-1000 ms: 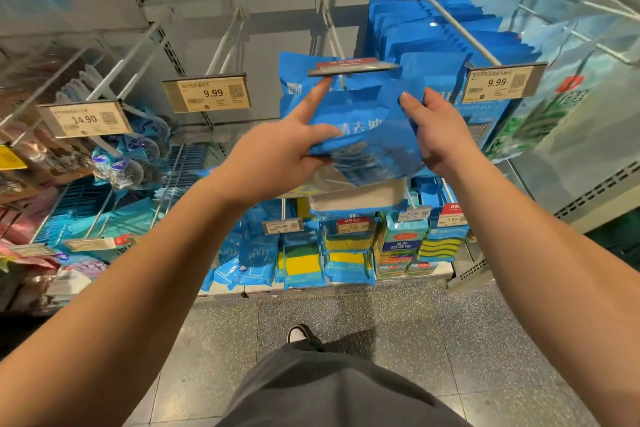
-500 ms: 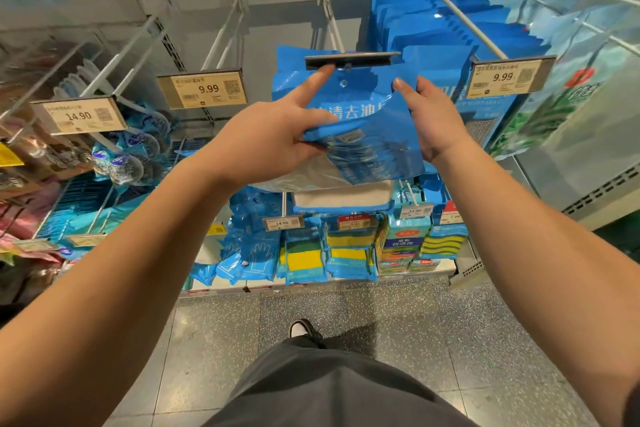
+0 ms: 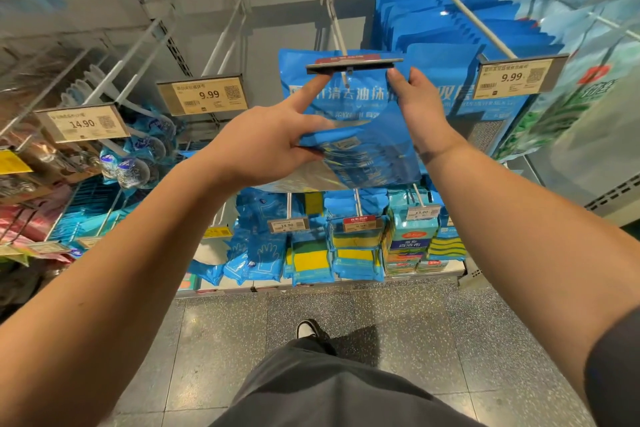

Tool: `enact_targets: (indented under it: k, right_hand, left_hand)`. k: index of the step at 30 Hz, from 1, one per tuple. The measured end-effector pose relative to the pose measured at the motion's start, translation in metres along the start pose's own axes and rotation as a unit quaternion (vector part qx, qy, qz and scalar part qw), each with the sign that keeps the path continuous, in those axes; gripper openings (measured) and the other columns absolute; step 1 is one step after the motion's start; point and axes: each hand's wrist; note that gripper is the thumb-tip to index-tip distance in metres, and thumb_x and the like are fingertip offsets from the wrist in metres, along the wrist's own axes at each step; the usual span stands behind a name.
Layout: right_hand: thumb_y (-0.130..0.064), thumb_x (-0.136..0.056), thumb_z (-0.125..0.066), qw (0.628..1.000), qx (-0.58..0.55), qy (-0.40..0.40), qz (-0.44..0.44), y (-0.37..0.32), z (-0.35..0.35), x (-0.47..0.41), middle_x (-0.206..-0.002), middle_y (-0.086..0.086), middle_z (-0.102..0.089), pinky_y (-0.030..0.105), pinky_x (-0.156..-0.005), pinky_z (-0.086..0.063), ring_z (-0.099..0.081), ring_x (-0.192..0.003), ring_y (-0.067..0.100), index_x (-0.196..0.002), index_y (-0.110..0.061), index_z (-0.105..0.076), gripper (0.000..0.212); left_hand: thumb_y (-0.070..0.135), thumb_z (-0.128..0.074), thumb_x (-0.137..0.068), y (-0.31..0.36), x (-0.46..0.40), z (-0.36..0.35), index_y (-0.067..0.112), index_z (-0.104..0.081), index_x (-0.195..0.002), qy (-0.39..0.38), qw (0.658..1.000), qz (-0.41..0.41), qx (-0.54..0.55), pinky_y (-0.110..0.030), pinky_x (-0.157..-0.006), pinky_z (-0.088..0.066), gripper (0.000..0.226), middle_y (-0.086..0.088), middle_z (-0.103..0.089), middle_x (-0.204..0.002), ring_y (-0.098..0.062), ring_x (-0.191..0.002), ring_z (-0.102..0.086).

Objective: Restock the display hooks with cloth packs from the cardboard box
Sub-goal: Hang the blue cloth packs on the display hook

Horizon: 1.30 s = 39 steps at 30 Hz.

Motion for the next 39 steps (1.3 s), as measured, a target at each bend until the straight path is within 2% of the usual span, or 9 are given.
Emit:
enact_targets:
  k: [5,14,18,21,24,26,30,35,39]
  right_hand:
    - [-0.020,-0.104,-0.049,0.998,0.062,-0.002,-0.003,0.008,0.005,-0.013,-0.077,-0.015,-0.047,0.010,-0.058,-0.037,-0.048,-0.053,-0.015,-0.089,-0.017,-0.050,0.015]
    - [-0.032,-0.096,-0.060,0.995,0.010,-0.089,-0.040,0.040,0.061,0.020,-0.138,-0.004,-0.056,0.020,-0.100,-0.043,-0.055,-0.121,0.002,-0.143,-0.014,-0.047,0.052]
    - [-0.041,-0.101,-0.046,0.985,-0.120,-0.080,-0.093,0.065,0.085,0.057,-0.118,-0.002,-0.070,0.034,-0.104,-0.043,-0.063,-0.114,0.013,-0.122,-0.014,-0.060,0.037]
    - [-0.066,-0.069,-0.073,0.958,-0.225,-0.114,-0.136,0.083,0.090,0.080,-0.120,-0.004,-0.070,0.035,-0.107,-0.046,-0.061,-0.119,0.014,-0.127,-0.019,-0.055,0.077]
    - [-0.056,-0.065,-0.083,0.948,-0.245,-0.159,-0.125,0.091,0.084,0.090,-0.101,-0.013,-0.071,0.037,-0.111,-0.042,-0.065,-0.103,0.007,-0.132,-0.023,-0.049,0.082]
    - [-0.049,-0.067,-0.085,0.949,-0.259,-0.134,-0.117,0.089,0.077,0.089,-0.119,-0.007,-0.067,0.036,-0.111,-0.042,-0.061,-0.114,0.011,-0.135,-0.024,-0.049,0.081]
    - [-0.031,-0.096,-0.055,0.949,-0.292,-0.067,-0.097,0.078,0.070,0.080,-0.130,-0.001,-0.062,0.032,-0.100,-0.045,-0.057,-0.122,0.015,-0.133,-0.019,-0.050,0.040]
    - [-0.017,-0.104,-0.043,0.960,-0.277,-0.020,-0.046,0.064,0.085,0.074,-0.126,0.005,-0.066,0.040,-0.102,-0.050,-0.059,-0.123,0.024,-0.123,-0.015,-0.057,0.023]
    - [-0.013,-0.103,-0.047,0.988,-0.149,0.005,-0.034,0.058,0.093,0.068,-0.108,0.003,-0.074,0.039,-0.088,-0.054,-0.069,-0.105,0.021,-0.112,-0.012,-0.063,0.018]
  left_hand:
    - [0.022,-0.074,-0.089,0.001,0.000,-0.002,0.028,-0.069,-0.120,0.004,1.000,0.003,0.013,-0.037,-0.076,-0.047,0.032,0.009,-0.015,-0.167,-0.039,-0.099,-0.069]
    - [0.024,-0.075,-0.088,0.001,0.002,-0.012,0.028,-0.069,-0.124,0.052,0.997,-0.013,0.057,-0.038,-0.081,-0.051,0.037,0.006,-0.022,-0.165,-0.034,-0.112,-0.067]
    - [0.031,-0.070,-0.086,-0.002,0.005,-0.020,0.027,-0.069,-0.122,0.073,0.992,0.004,0.101,-0.050,-0.087,-0.054,0.036,0.016,-0.019,-0.165,-0.030,-0.120,-0.063]
    - [0.021,-0.075,-0.088,-0.004,0.005,-0.028,0.027,-0.068,-0.124,0.080,0.985,0.018,0.150,-0.050,-0.098,-0.049,0.037,0.017,-0.017,-0.166,-0.016,-0.133,-0.052]
    - [0.022,-0.073,-0.088,-0.001,0.005,-0.034,0.023,-0.069,-0.125,0.091,0.977,0.027,0.192,-0.034,-0.108,-0.041,0.038,0.014,-0.016,-0.166,0.018,-0.135,-0.032]
    - [0.020,-0.072,-0.088,0.004,0.005,-0.037,0.022,-0.068,-0.125,0.098,0.971,0.024,0.217,-0.017,-0.108,-0.034,0.037,0.012,-0.017,-0.165,0.024,-0.135,-0.025]
    - [0.020,-0.074,-0.088,0.010,0.003,-0.036,0.035,-0.060,-0.127,0.099,0.965,0.015,0.241,-0.003,-0.105,-0.026,0.044,0.012,-0.017,-0.163,0.024,-0.134,-0.026]
    - [0.060,-0.064,-0.077,0.012,0.003,-0.039,0.017,-0.053,-0.139,0.108,0.974,0.031,0.198,-0.025,-0.117,-0.017,0.076,-0.003,-0.024,-0.164,-0.012,-0.144,-0.019]
    - [0.062,-0.065,-0.075,0.020,0.005,-0.038,0.022,-0.040,-0.149,0.123,0.964,0.069,0.224,-0.043,-0.124,-0.018,0.088,0.011,-0.029,-0.158,-0.021,-0.151,-0.016]
Point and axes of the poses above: each hand's wrist, its own x-axis away from the middle knuckle, its own z-axis out of the back of the hand, y = z × x
